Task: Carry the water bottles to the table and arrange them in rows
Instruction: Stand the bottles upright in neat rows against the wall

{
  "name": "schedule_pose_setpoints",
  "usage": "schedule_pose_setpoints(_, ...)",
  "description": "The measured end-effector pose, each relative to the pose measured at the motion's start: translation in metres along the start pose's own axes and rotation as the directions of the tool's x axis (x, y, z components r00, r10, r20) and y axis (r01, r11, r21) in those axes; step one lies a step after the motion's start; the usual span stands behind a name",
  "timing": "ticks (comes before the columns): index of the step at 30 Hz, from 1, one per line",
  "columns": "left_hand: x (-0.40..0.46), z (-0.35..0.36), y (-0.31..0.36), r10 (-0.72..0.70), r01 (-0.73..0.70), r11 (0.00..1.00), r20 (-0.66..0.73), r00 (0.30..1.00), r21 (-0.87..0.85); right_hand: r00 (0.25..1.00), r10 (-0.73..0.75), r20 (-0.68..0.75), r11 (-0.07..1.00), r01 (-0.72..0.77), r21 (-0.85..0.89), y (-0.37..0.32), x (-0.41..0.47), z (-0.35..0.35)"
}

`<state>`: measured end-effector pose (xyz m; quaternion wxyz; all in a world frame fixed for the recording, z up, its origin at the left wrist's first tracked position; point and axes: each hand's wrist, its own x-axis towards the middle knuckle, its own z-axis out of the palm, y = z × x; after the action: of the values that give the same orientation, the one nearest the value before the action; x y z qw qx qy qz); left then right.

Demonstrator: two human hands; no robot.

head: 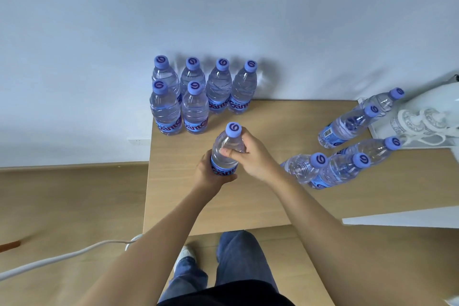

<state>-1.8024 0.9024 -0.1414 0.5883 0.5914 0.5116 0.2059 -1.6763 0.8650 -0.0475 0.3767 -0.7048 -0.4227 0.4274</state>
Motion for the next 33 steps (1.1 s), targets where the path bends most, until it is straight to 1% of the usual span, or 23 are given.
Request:
schedule_pose_setpoints(4, 0.014, 0.009, 0.000, 0.043, -0.040, 0.998, -0.088, 0.995, 0.039, 1.000, -0.030, -0.007, 0.999, 0.030, -0.027, 0.004, 0.009, -0.001)
schedule_pose_setpoints(11, 0.041, 0.026, 0.009, 0.021, -0.017, 1.000, -0.234, 0.972, 0.016, 0.996, -0.090, -0.014, 0.994, 0.088, -0.071, 0.005, 0.033, -0.009)
schedule_pose_setpoints(14, 0.052, 0.032, 0.017, -0.002, 0.000, 1.000, -0.312, 0.950, -0.009, 0.993, -0.115, -0.019, 0.988, 0.112, -0.103, 0.004, 0.049, -0.015)
schedule_pose_setpoints(19, 0.068, 0.044, 0.027, -0.027, 0.012, 0.999, -0.438, 0.899, -0.037, 0.987, -0.163, 0.011, 0.980, 0.163, -0.115, 0.000, 0.074, -0.025)
schedule_pose_setpoints(22, 0.079, 0.053, 0.034, -0.091, 0.050, 0.994, -0.518, 0.851, -0.093, 0.986, -0.168, 0.021, 0.978, 0.169, -0.124, -0.003, 0.087, -0.030)
schedule_pose_setpoints(24, 0.086, 0.059, 0.038, -0.139, 0.072, 0.988, -0.563, 0.815, -0.140, 0.980, -0.197, 0.014, 0.967, 0.196, -0.161, -0.005, 0.096, -0.033)
schedule_pose_setpoints(28, 0.098, 0.067, 0.045, -0.228, 0.085, 0.965, -0.632, 0.740, -0.249, 0.980, -0.201, -0.001, 0.947, 0.194, -0.257, -0.007, 0.110, -0.034)
schedule_pose_setpoints(31, 0.105, 0.073, 0.050, -0.276, 0.095, 0.951, -0.674, 0.685, -0.294, 0.980, -0.200, 0.016, 0.940, 0.197, -0.278, -0.007, 0.119, -0.035)
schedule_pose_setpoints(33, 0.108, 0.076, 0.051, -0.285, 0.092, 0.948, -0.691, 0.664, -0.303, 0.978, -0.205, 0.033, 0.936, 0.206, -0.286, -0.006, 0.123, -0.036)
